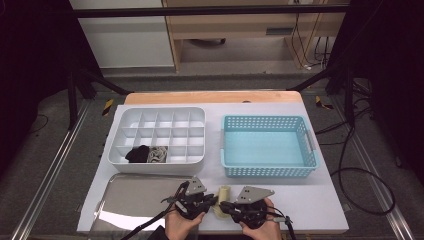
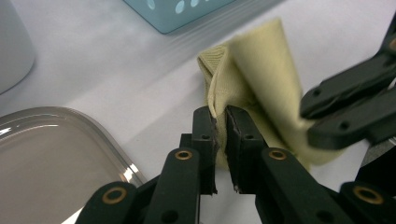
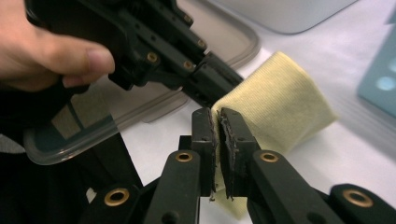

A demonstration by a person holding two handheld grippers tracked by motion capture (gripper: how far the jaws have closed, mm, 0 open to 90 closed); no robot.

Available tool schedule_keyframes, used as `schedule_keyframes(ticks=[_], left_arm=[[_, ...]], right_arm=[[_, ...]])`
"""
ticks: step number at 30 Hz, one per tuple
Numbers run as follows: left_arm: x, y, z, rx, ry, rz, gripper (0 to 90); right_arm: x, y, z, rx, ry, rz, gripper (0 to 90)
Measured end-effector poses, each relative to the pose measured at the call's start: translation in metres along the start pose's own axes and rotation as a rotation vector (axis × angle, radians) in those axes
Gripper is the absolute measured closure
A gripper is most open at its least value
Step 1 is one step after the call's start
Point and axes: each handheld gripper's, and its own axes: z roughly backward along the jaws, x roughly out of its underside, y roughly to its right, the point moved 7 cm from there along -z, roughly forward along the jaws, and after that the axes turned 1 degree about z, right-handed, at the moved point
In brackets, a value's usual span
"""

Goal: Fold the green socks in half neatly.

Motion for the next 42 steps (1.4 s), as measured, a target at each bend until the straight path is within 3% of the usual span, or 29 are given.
schedule_keyframes(ticks=[6,10,14,18,23,26,32,34,38,42], left_arm=[[-0.003,-0.005,0.004,0.021,0.011,0.039,82.7],[-0.013,-0.013,0.02,-0.035,0.079,0.036,77.3],[-0.026,-0.011,0.031,-0.009,0.158,0.029,67.3],[-0.028,-0.007,0.02,-0.013,0.123,0.007,62.8],[-0.017,-0.013,0.002,-0.023,0.038,0.02,61.6],[-0.015,-0.014,0.0,-0.018,0.031,0.024,61.7],[-0.014,-0.013,0.001,-0.029,0.024,0.015,62.4],[-0.014,-0.012,0.001,-0.034,0.026,0.012,62.4],[-0.013,-0.014,0.0,-0.038,0.022,0.008,62.2],[-0.012,-0.015,0.0,-0.044,0.016,0.007,62.2]], right_arm=[[0.002,-0.001,-0.009,-0.007,-0.017,-0.002,84.5],[0.004,-0.001,-0.012,-0.006,-0.011,-0.005,83.2],[0.005,-0.003,-0.014,-0.004,-0.008,-0.009,80.5],[0.004,-0.006,-0.016,-0.002,-0.005,-0.004,79.2],[0.005,-0.008,-0.014,-0.006,0.003,-0.007,77.7],[0.005,-0.008,-0.009,-0.018,0.019,-0.024,76.7],[-0.008,-0.001,0.014,-0.003,0.121,-0.068,83.1],[-0.008,-0.001,0.011,0.0,0.109,-0.066,85.5],[0.005,-0.011,-0.007,-0.045,0.031,-0.057,90.0],[0.014,-0.013,-0.012,-0.043,-0.006,-0.048,90.0]])
